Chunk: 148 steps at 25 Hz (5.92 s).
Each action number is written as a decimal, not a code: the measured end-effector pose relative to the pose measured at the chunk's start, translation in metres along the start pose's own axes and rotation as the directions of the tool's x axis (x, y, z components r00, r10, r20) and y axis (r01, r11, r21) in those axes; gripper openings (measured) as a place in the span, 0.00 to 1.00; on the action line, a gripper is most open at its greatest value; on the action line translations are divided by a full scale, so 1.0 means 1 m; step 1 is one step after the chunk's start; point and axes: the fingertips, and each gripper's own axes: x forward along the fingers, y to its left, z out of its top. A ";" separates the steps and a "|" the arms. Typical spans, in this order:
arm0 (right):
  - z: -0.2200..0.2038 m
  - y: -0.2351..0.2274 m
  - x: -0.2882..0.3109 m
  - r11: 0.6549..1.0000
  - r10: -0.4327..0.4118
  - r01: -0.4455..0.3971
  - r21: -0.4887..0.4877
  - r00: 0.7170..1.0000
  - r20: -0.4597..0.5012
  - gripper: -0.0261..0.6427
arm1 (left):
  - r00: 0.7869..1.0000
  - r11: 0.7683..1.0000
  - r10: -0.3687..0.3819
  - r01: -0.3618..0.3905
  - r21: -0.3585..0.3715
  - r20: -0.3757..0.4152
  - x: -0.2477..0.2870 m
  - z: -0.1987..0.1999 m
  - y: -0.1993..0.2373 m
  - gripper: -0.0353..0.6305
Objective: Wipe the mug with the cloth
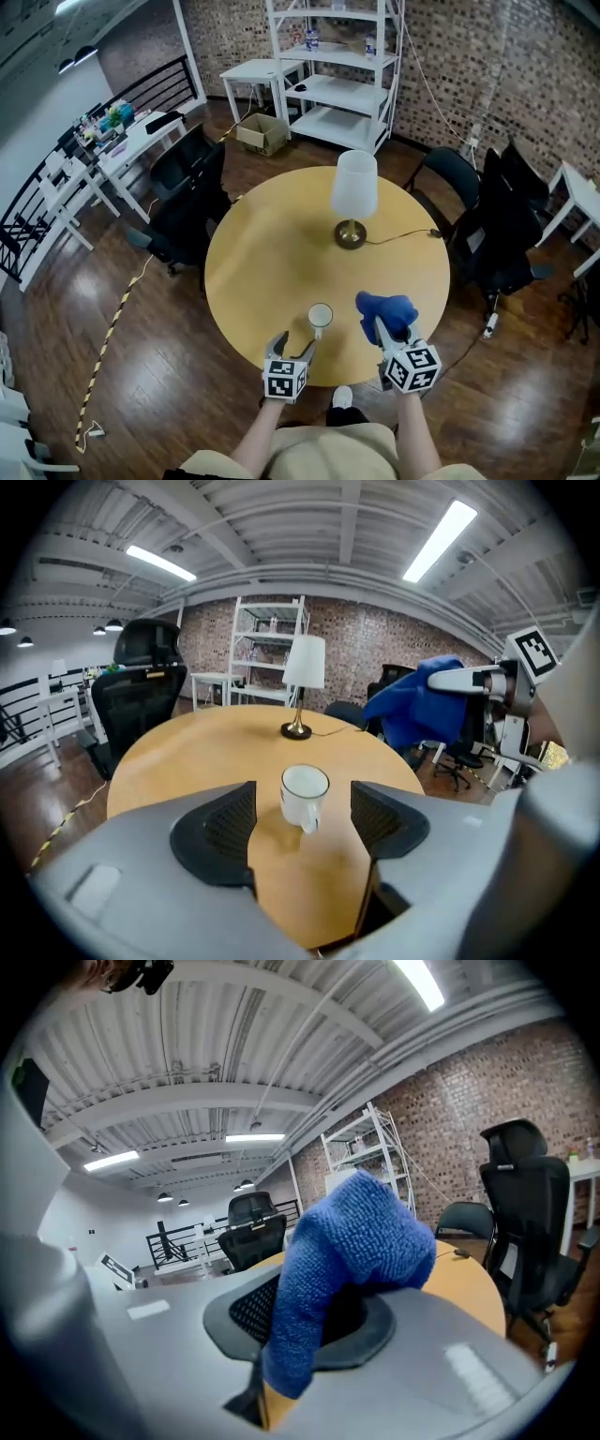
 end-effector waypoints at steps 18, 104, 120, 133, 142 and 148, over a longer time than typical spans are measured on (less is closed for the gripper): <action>-0.139 -0.015 0.144 0.814 0.241 -0.504 -0.290 0.746 -0.621 0.14 | 0.901 0.971 -0.235 0.197 -0.139 -0.364 0.110 -0.016 0.025 0.38; -0.110 -0.019 0.113 0.844 0.363 -0.528 -0.096 0.694 -0.621 0.15 | 0.906 0.963 -0.250 0.270 0.011 -0.343 0.079 -0.074 -0.011 0.32; -0.144 0.135 0.256 0.692 0.245 -0.712 0.115 0.082 -0.966 0.15 | 0.959 0.977 -0.085 0.133 0.168 -0.269 0.100 -0.054 0.022 0.17; -0.221 0.129 0.226 0.596 -0.174 -0.798 0.088 -0.235 -0.956 0.15 | 0.953 0.965 -0.093 0.157 0.210 -0.288 0.101 -0.050 0.038 0.16; -0.209 0.104 0.238 0.685 -0.056 -0.722 0.098 -0.187 -0.981 0.15 | 0.955 0.959 -0.041 0.121 0.257 -0.294 0.105 -0.049 0.042 0.15; -0.201 0.079 0.242 0.811 0.116 -0.564 0.153 -0.102 -0.988 0.15 | 0.951 0.950 -0.026 0.120 0.290 -0.309 0.105 -0.052 0.038 0.15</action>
